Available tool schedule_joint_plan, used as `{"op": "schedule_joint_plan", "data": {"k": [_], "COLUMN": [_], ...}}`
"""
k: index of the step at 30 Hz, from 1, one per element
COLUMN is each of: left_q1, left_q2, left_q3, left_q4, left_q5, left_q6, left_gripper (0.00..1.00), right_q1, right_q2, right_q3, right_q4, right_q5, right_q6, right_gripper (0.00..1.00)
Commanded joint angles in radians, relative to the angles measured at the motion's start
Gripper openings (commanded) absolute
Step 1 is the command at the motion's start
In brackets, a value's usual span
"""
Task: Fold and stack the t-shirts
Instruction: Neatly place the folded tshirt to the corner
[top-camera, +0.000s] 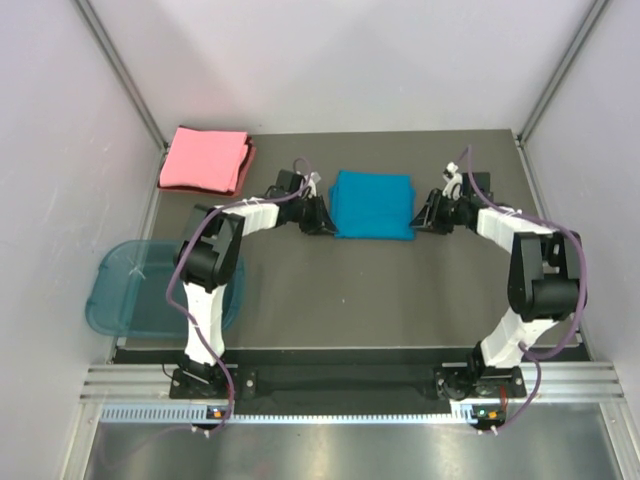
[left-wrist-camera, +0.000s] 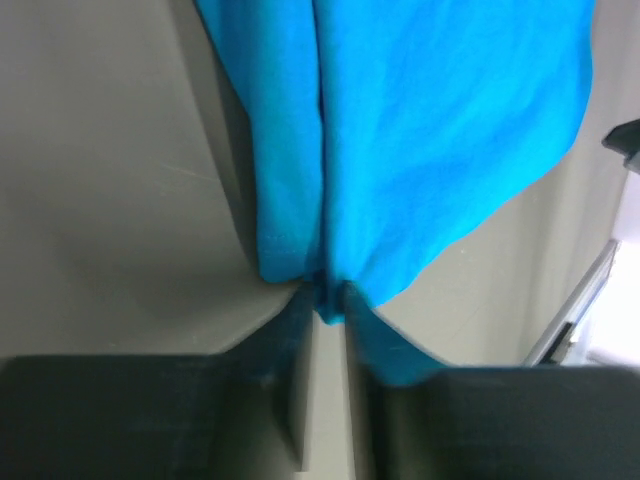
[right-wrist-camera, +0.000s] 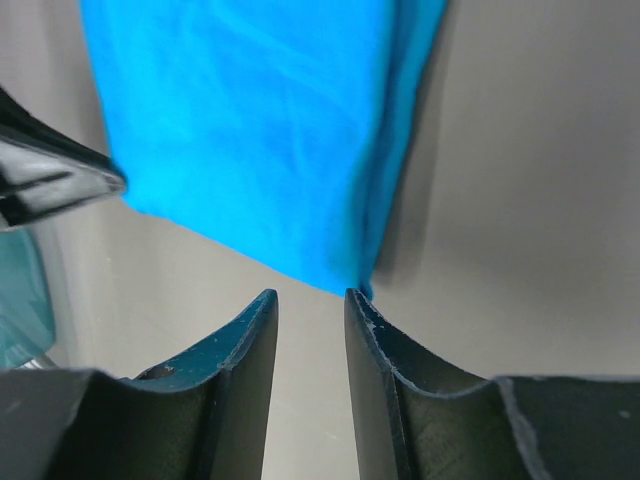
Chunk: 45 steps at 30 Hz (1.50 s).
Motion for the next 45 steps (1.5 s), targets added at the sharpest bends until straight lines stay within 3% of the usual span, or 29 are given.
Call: {"op": "schedule_joint_plan", "data": {"k": [1, 2, 3, 9, 11, 12, 13, 17, 23, 33, 37, 45], "left_q1": [-0.006, -0.009, -0.01, -0.026, -0.043, -0.046, -0.048, -0.036, 0.009, 0.052, 0.056, 0.053], "left_q2": [-0.051, -0.057, -0.063, -0.13, -0.166, -0.176, -0.196, -0.223, -0.181, 0.018, 0.093, 0.149], "left_q3": [-0.026, -0.038, -0.046, -0.135, -0.143, -0.141, -0.137, -0.06, 0.132, 0.417, 0.451, 0.381], "left_q4": [0.052, 0.052, 0.058, 0.115, 0.105, 0.091, 0.086, -0.055, -0.195, -0.247, -0.242, -0.141], "left_q5": [0.027, 0.028, 0.03, 0.056, 0.054, 0.048, 0.033, -0.028, -0.174, -0.223, -0.199, -0.157], "left_q6": [0.001, -0.002, -0.006, -0.081, -0.092, -0.094, -0.095, -0.069, 0.018, 0.086, 0.098, 0.083], "left_gripper": [0.16, 0.05, 0.0, 0.0, 0.05, 0.13, 0.28, 0.43, 0.51, 0.6, 0.63, 0.64], "right_q1": [0.006, 0.005, 0.005, 0.003, 0.006, 0.005, 0.006, 0.005, 0.006, 0.006, 0.006, 0.008], "right_q2": [-0.074, -0.091, -0.101, -0.18, -0.212, -0.232, -0.241, -0.295, -0.384, -0.465, -0.47, -0.491], "right_q3": [-0.013, -0.019, -0.021, -0.026, -0.026, -0.024, -0.026, -0.038, -0.078, -0.118, -0.119, -0.145], "right_q4": [0.008, 0.008, 0.005, -0.039, -0.059, -0.064, -0.069, -0.079, -0.082, -0.046, -0.033, -0.009], "right_q5": [0.002, 0.002, 0.002, 0.005, 0.014, 0.022, 0.022, 0.025, 0.027, -0.007, -0.033, -0.036], "right_q6": [-0.009, -0.008, -0.008, -0.019, -0.02, -0.017, -0.017, -0.017, -0.016, 0.009, 0.018, 0.021], "right_gripper": [0.34, 0.34, 0.34, 0.35, 0.36, 0.36, 0.37, 0.38, 0.4, 0.41, 0.42, 0.43]}}
